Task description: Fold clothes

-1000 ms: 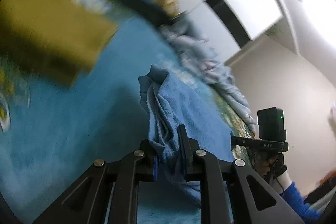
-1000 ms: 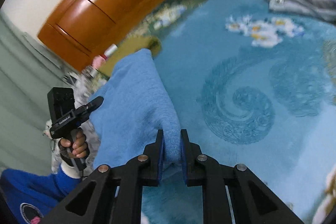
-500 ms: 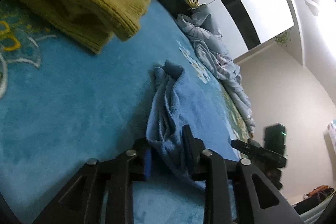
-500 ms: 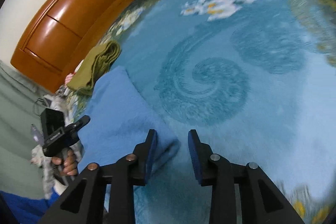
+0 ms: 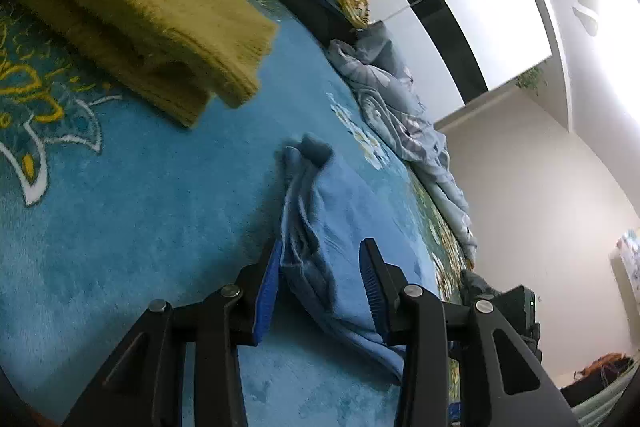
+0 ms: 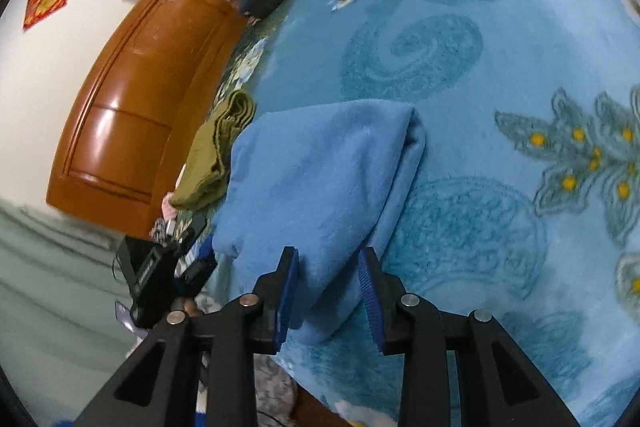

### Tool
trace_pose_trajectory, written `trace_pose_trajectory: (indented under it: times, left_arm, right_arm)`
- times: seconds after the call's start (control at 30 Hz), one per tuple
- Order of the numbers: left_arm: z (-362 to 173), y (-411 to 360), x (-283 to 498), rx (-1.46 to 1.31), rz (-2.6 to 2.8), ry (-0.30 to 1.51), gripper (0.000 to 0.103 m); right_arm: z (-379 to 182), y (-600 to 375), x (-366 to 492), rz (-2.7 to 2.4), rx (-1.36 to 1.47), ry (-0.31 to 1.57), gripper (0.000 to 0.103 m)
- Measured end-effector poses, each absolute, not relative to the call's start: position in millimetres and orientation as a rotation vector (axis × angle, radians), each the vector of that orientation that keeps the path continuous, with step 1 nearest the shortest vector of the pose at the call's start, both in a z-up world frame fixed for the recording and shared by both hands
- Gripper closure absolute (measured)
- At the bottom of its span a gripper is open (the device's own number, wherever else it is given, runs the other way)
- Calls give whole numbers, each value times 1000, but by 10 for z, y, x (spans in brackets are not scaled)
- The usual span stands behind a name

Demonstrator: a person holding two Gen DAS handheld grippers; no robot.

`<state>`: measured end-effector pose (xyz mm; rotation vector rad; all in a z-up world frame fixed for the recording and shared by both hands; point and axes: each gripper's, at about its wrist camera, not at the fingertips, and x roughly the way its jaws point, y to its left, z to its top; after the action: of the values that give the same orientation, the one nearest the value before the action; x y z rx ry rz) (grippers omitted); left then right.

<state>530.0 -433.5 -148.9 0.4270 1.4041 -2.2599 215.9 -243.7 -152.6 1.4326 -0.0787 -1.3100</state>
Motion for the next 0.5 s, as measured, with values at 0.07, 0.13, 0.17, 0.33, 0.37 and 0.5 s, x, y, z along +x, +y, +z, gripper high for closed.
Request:
trace_pose_trajectory:
  times: [0.07, 0.13, 0.17, 0.33, 0.37, 0.5]
  left_arm:
    - [-1428, -4307, 5275, 436, -2276, 1381, 61]
    - [-1360, -4269, 5265, 454, -2284, 1335, 60]
    - [-1323, -4247, 5264, 465, -2285, 1306, 60]
    - [-1137, -4113, 5311, 500, -2322, 1140, 59]
    - [-1137, -4101, 5291, 521, -2342, 1143, 59]
    - [-1239, -4049, 5134, 639, -2374, 1130, 58]
  right_arm:
    - [-1514, -2439, 2199, -1321, 1439, -85, 71]
    - [-1494, -2436, 2253, -1317, 1441, -84, 72]
    - [-1480, -2421, 2280, -1325, 1438, -78, 77]
    - [-1398, -2355, 2405, -1369, 1384, -31, 95]
    - [-1382, -2344, 2426, -1375, 1372, -22, 96]
    - [-1383, -2337, 2459, -1379, 1371, -25, 96]
